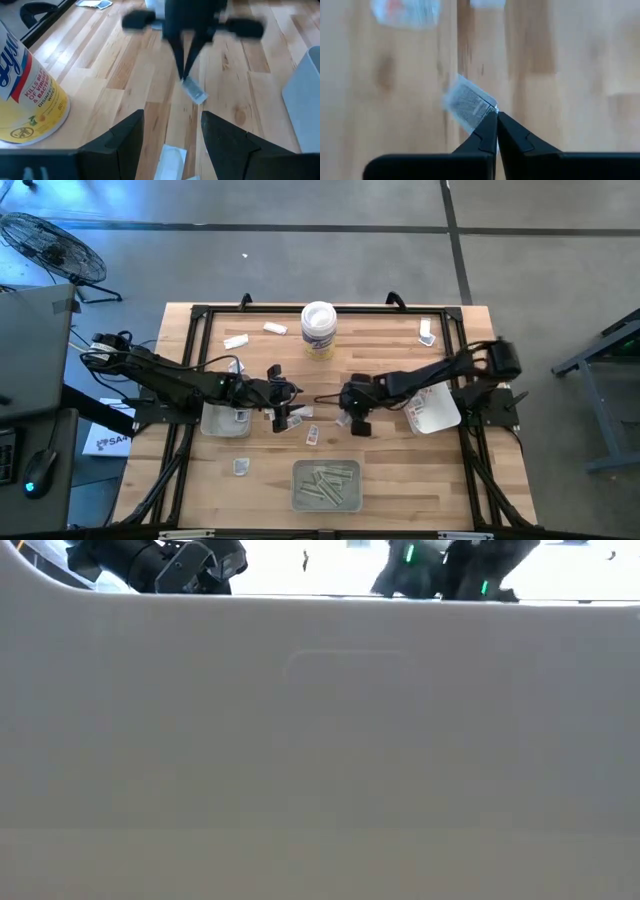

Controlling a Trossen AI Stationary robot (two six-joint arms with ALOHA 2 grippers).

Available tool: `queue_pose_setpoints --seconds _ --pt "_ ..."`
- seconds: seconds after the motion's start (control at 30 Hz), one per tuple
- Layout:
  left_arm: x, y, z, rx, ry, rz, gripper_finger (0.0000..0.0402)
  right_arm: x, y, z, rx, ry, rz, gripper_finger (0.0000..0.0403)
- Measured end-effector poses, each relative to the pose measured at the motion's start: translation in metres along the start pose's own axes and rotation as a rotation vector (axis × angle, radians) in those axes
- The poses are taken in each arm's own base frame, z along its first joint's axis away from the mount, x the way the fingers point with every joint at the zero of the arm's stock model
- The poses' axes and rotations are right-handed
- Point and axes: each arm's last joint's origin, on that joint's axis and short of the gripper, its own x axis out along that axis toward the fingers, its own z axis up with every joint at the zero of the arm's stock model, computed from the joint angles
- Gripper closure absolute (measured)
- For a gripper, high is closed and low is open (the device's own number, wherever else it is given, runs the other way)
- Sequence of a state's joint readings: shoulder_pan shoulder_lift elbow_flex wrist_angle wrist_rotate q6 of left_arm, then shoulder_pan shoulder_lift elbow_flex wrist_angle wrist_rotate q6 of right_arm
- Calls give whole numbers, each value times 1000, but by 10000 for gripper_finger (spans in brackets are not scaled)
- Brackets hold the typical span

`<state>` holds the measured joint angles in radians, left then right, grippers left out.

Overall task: Pick & Place First Aid Supplies
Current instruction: Put the orange ointment pack into the white bin

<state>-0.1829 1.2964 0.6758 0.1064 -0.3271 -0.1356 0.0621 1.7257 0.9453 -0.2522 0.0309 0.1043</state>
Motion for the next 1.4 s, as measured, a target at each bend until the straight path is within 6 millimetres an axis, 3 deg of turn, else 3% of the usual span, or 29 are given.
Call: queue_pose_setpoints --seconds 0.2,0.4,0.53,0.63,0.73,0.87,1.4 --pt "0 0 0 1 3 2 206 -72 5 -11 114 51 -68 401" --pt "0 0 -1 3 4 6 206 -145 3 -43 284 123 -161 401" --pt "0 0 -1 3 4 6 206 -180 -1 -69 367 183 -221 401" --pt "0 0 -1 2 4 7 206 -194 -5 -85 417 243 -272 402" --pt "0 0 0 2 1 7 206 -201 -8 -95 470 306 -338 402" --pt "0 0 0 -1 -6 8 206 -197 -9 -94 502 318 -391 402" --pt "0 0 -2 -20 20 5 206 -139 -15 -74 466 553 -413 402"
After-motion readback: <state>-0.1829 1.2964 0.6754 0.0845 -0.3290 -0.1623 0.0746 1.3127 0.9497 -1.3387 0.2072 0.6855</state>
